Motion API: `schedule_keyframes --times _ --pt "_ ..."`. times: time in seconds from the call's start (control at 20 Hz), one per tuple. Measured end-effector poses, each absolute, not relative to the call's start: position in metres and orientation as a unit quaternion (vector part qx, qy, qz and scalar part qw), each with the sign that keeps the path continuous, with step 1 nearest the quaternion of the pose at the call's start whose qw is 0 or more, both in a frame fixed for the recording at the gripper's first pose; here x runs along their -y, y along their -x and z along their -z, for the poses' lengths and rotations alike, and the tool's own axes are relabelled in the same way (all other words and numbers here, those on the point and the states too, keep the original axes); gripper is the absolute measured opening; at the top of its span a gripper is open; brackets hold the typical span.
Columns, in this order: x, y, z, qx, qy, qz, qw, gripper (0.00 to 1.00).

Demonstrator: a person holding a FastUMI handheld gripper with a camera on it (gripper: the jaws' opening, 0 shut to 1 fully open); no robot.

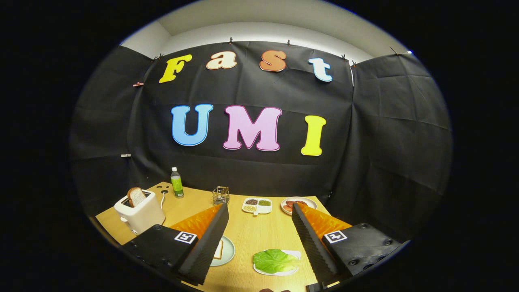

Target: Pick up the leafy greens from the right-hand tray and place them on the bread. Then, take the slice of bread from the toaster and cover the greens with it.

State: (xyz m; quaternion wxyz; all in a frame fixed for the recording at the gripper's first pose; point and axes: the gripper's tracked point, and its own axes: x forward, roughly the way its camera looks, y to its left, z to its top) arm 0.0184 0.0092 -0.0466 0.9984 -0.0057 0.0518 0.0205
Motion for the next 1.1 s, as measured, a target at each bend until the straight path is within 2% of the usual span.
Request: schedule_keyframes --times 0.5,0.85,1.1 --pt "0.006 -0.051 0.101 -0.108 0.024 -0.034 0.993 0.97" --pt "0.024 -0.072 0.181 -0.185 0.060 -0.059 0.979 0.98" --pt "0.034 -0.076 0.262 -0.278 0.094 -0.094 0.951 0.98"
